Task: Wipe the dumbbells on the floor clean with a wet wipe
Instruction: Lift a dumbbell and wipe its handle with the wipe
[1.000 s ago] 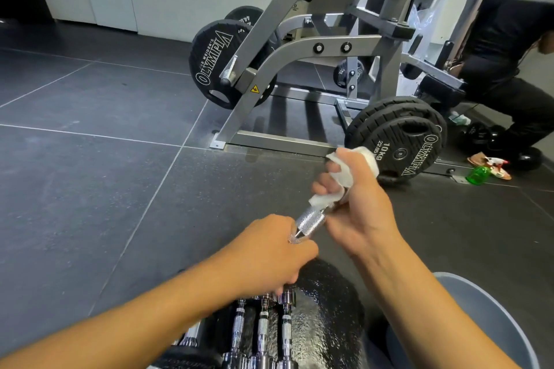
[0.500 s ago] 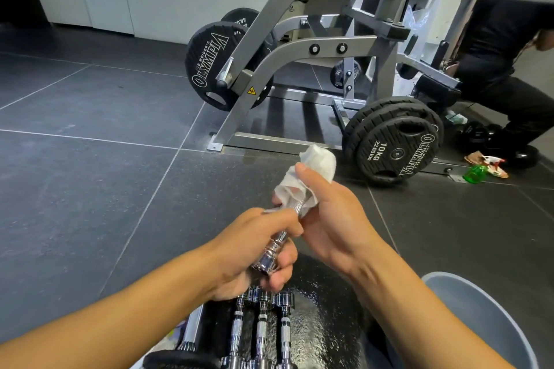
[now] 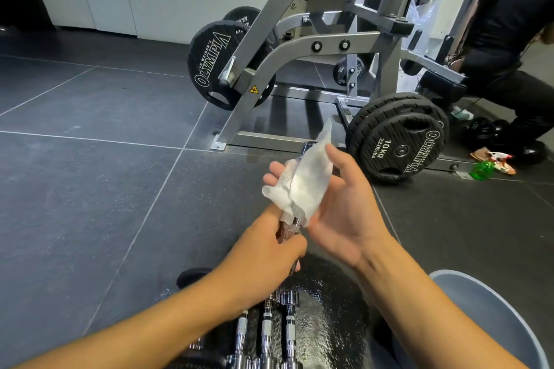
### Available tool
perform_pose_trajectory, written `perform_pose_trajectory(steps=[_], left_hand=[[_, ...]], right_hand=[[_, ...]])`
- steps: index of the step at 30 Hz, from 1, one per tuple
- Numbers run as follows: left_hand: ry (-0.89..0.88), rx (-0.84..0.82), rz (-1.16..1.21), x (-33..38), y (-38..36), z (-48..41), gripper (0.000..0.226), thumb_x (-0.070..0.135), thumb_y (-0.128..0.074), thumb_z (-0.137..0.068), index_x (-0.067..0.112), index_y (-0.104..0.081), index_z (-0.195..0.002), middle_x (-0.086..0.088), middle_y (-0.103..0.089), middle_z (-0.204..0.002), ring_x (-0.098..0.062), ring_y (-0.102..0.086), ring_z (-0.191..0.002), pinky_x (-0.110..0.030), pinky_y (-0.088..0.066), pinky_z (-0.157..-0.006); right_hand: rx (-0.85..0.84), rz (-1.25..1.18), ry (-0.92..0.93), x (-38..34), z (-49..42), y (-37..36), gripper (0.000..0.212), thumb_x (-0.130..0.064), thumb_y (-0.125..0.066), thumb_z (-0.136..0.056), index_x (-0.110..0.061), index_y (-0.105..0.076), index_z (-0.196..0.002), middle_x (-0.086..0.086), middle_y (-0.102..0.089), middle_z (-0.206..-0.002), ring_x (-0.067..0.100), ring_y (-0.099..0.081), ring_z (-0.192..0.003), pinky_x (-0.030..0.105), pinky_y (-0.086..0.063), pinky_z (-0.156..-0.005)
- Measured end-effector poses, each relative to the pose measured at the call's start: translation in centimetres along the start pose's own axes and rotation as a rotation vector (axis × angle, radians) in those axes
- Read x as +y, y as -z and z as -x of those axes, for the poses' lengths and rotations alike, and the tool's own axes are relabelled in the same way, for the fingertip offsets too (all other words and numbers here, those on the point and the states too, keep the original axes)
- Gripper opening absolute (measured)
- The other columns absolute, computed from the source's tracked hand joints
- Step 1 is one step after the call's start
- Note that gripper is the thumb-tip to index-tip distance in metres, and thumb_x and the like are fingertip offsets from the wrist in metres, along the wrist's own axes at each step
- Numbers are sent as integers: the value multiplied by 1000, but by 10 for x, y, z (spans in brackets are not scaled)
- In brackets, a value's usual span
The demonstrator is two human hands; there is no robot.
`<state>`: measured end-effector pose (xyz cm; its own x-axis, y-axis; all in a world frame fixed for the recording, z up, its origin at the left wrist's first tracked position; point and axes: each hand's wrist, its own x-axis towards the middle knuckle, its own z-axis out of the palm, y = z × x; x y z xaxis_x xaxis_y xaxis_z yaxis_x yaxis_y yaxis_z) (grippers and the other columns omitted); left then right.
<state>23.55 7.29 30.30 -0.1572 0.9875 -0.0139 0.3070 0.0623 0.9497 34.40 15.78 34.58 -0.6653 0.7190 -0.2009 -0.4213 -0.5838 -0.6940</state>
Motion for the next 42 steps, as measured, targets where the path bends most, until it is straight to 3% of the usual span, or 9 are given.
perform_pose_trajectory(steps=[4, 8, 12, 18, 22, 29, 32, 37, 42], left_hand=[[44, -145, 269, 1, 3, 1, 19, 17, -62, -75, 26, -60, -92, -7, -66, -76, -21, -65, -69, -42, -50, -69], [-38, -43, -69, -2, 0, 6, 23, 17, -61, -86, 30, -55, -104, 4, -61, -85, -9, -56, -71, -23, -48, -68], [-88, 98, -286, -5, -2, 10, 32, 17, -57, -92, 28, -35, -112, 2, -52, -98, -6, -51, -77, -16, -39, -61], [114, 22, 343, 11, 5, 9, 51, 1, -63, -83, 36, -31, -101, -14, -64, -80, -13, -59, -61, -29, -45, -51], [205, -32, 756, 27, 5, 11, 50, 0, -61, -78, 26, -35, -112, -19, -55, -80, -24, -53, -64, -30, -31, -47], [-187, 86, -233, 2, 1, 14, 69, 14, -70, -82, 46, -17, -114, 8, -56, -115, -17, -65, -82, -50, -56, -77], [-152, 102, -129, 0, 8, 10, 78, 7, -74, -79, 49, -18, -112, 23, -51, -110, -14, -66, -80, -42, -58, -77], [51, 43, 376, 8, 7, 11, 79, -17, -63, -71, 40, -27, -111, -8, -59, -95, -7, -54, -59, -23, -44, -52], [239, 260, 731, 5, -8, 5, 72, 5, -41, -46, 28, -38, -113, -15, -52, -95, -25, -50, -81, -46, -40, -70]], right_hand=[[60, 60, 23, 2, -5, 0, 51, -50, -65, -90, -3, -65, -109, 16, -72, -96, 31, -71, -90, 45, -59, -88], [135, 278, 64, 12, -9, 1, 34, -33, -73, -88, -9, -75, -65, 15, -72, -79, 32, -71, -81, 49, -53, -93], [263, 445, 100, 25, -12, 2, 24, -28, -66, -97, -7, -74, -88, 15, -77, -90, 28, -73, -79, 38, -57, -78], [176, 415, -93, 32, 0, 0, 25, -26, -65, -92, -5, -67, -104, 16, -64, -75, 23, -57, -49, 28, -39, -47], [43, 264, -261, 24, 3, -2, 36, -36, -61, -93, -6, -67, -113, 12, -65, -79, 18, -61, -45, 23, -48, -40], [222, 15, -10, 22, -17, 0, 24, -26, -64, -97, -15, -53, -79, 2, -53, -68, 19, -56, -59, 31, -51, -61], [197, 57, 38, 27, -19, 3, 24, -21, -65, -98, -16, -48, -82, 5, -49, -68, 22, -54, -64, 34, -52, -60], [79, 398, 140, 38, -7, -1, 10, -16, -64, -99, -11, -55, -100, 8, -56, -79, 18, -61, -70, 30, -52, -60], [-48, 789, 120, 50, -2, 6, 8, -15, -60, -100, -12, -55, -106, -1, -57, -76, 7, -54, -63, 16, -41, -49]])
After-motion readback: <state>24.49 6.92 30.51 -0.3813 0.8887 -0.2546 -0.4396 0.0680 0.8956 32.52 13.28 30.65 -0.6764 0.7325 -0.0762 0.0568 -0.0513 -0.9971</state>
